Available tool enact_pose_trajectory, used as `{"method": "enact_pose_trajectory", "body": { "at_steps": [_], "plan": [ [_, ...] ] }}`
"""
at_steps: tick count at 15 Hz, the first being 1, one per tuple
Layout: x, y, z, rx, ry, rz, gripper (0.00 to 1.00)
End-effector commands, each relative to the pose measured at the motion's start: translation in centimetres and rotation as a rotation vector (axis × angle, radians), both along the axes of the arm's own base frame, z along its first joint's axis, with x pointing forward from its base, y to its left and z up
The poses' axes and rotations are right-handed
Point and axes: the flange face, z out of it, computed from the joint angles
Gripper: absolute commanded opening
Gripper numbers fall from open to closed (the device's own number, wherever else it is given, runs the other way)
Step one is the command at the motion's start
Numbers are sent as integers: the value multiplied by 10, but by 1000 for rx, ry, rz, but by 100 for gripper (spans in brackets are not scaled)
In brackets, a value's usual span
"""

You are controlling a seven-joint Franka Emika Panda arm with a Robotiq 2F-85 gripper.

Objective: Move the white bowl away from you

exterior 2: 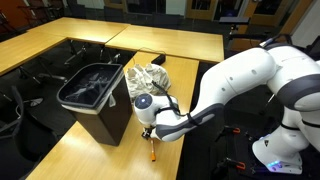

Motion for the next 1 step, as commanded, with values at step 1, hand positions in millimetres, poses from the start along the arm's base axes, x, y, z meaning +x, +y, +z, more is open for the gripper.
{"method": "enact_pose_trajectory", "body": {
  "at_steps": [1],
  "plan": [
    [-55,-10,49,67,-50,7,100]
  ]
}}
